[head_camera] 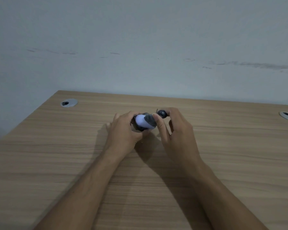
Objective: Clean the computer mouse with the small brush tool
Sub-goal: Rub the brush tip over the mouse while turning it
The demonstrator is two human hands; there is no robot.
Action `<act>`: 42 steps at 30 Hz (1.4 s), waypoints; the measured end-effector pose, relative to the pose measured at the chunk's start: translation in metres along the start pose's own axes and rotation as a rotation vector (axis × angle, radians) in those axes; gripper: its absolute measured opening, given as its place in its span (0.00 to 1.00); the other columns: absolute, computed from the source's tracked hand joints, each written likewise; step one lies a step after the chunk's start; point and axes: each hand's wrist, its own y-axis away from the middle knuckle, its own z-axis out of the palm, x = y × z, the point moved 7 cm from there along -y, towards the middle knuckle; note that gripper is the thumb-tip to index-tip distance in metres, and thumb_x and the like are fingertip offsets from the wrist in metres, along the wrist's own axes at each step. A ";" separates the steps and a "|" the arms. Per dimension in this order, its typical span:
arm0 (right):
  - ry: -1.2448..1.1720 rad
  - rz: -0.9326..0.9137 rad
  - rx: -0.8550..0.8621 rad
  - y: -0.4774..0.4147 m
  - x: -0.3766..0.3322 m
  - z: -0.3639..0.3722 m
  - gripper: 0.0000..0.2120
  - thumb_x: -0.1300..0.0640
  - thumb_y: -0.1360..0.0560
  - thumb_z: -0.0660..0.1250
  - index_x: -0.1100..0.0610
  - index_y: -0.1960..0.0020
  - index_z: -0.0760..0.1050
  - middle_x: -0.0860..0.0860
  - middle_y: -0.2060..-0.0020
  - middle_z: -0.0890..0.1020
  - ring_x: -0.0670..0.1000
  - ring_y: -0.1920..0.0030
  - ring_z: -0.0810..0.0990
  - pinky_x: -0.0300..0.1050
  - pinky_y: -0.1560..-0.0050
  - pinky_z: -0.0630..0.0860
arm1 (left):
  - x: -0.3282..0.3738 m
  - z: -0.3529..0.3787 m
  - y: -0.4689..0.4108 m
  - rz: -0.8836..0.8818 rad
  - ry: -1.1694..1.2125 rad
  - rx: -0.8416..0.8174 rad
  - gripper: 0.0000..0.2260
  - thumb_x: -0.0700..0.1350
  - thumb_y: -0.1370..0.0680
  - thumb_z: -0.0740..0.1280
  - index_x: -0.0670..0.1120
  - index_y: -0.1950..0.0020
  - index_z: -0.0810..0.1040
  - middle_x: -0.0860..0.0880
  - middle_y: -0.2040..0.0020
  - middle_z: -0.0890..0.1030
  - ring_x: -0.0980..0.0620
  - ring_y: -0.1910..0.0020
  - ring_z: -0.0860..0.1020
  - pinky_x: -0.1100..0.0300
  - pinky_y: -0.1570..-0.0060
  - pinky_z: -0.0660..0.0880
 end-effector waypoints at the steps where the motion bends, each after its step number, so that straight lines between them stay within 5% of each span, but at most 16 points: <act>1: 0.011 0.035 0.015 -0.001 0.007 -0.001 0.09 0.45 0.14 0.67 0.50 0.40 0.78 0.35 0.51 0.78 0.34 0.60 0.71 0.57 0.52 0.79 | 0.001 0.000 0.001 0.011 -0.010 0.003 0.21 0.56 0.29 0.83 0.59 0.38 0.84 0.66 0.55 0.78 0.51 0.40 0.75 0.46 0.39 0.67; 3: 0.031 0.085 0.055 -0.004 0.017 -0.008 0.09 0.44 0.14 0.67 0.49 0.41 0.78 0.37 0.52 0.79 0.37 0.60 0.71 0.57 0.52 0.78 | 0.003 -0.001 0.004 0.020 0.008 0.002 0.21 0.55 0.30 0.82 0.59 0.38 0.84 0.65 0.54 0.80 0.50 0.38 0.76 0.48 0.42 0.64; 6: -0.022 0.063 0.110 -0.007 0.008 -0.018 0.10 0.48 0.14 0.68 0.55 0.41 0.80 0.35 0.59 0.74 0.31 0.63 0.70 0.33 0.55 0.68 | 0.009 -0.001 0.003 0.033 -0.009 -0.006 0.22 0.57 0.29 0.82 0.58 0.36 0.83 0.61 0.44 0.85 0.50 0.36 0.75 0.49 0.42 0.61; 9: -0.022 -0.049 0.047 -0.004 -0.011 -0.011 0.10 0.51 0.15 0.69 0.58 0.42 0.80 0.30 0.60 0.69 0.30 0.63 0.72 0.25 0.58 0.65 | 0.013 0.000 0.002 0.029 -0.054 -0.019 0.20 0.51 0.25 0.82 0.54 0.35 0.83 0.59 0.39 0.84 0.50 0.31 0.74 0.52 0.41 0.56; 14: -0.002 0.106 0.108 -0.006 0.018 -0.013 0.10 0.45 0.14 0.68 0.51 0.41 0.80 0.38 0.56 0.79 0.35 0.63 0.69 0.45 0.55 0.73 | 0.012 -0.004 0.005 0.119 -0.081 -0.020 0.24 0.52 0.29 0.82 0.61 0.34 0.81 0.64 0.42 0.80 0.55 0.38 0.72 0.49 0.44 0.59; 18: -0.058 0.027 0.099 -0.007 0.000 -0.019 0.07 0.52 0.14 0.71 0.56 0.44 0.81 0.32 0.64 0.70 0.36 0.67 0.73 0.29 0.61 0.65 | 0.020 -0.001 0.004 0.186 -0.098 0.012 0.23 0.52 0.29 0.84 0.57 0.36 0.82 0.65 0.43 0.78 0.55 0.39 0.72 0.50 0.45 0.59; 23: -0.010 0.089 0.127 -0.010 0.016 -0.018 0.08 0.48 0.14 0.69 0.52 0.42 0.80 0.39 0.54 0.80 0.32 0.62 0.70 0.42 0.55 0.71 | 0.018 -0.001 0.008 0.241 -0.113 -0.035 0.26 0.49 0.28 0.81 0.58 0.31 0.81 0.64 0.43 0.77 0.54 0.36 0.75 0.49 0.44 0.61; 27: -0.058 0.010 0.079 -0.007 0.006 -0.021 0.07 0.53 0.14 0.70 0.56 0.42 0.80 0.32 0.60 0.73 0.35 0.64 0.74 0.28 0.58 0.66 | 0.020 0.003 0.006 0.238 -0.130 -0.021 0.24 0.49 0.27 0.83 0.55 0.32 0.82 0.60 0.37 0.82 0.52 0.33 0.76 0.49 0.41 0.61; 33: -0.041 0.122 0.084 -0.010 0.027 -0.013 0.07 0.51 0.13 0.68 0.54 0.41 0.80 0.41 0.54 0.81 0.38 0.62 0.72 0.38 0.54 0.70 | 0.017 0.001 0.008 0.271 -0.114 -0.057 0.29 0.52 0.25 0.82 0.58 0.25 0.79 0.58 0.36 0.82 0.53 0.32 0.75 0.52 0.42 0.53; 39: -0.038 0.068 0.065 -0.007 0.013 -0.017 0.07 0.50 0.13 0.67 0.54 0.42 0.78 0.35 0.64 0.71 0.39 0.66 0.72 0.30 0.59 0.67 | 0.025 0.002 0.007 0.343 -0.147 -0.031 0.21 0.48 0.25 0.80 0.54 0.33 0.83 0.58 0.42 0.83 0.51 0.38 0.77 0.59 0.51 0.46; 42: 0.031 0.144 0.119 -0.010 0.027 -0.018 0.09 0.46 0.13 0.65 0.51 0.41 0.77 0.37 0.59 0.75 0.43 0.62 0.71 0.51 0.53 0.77 | 0.028 0.001 0.011 0.410 -0.186 -0.020 0.26 0.52 0.23 0.80 0.59 0.26 0.80 0.59 0.43 0.82 0.56 0.41 0.73 0.53 0.55 0.50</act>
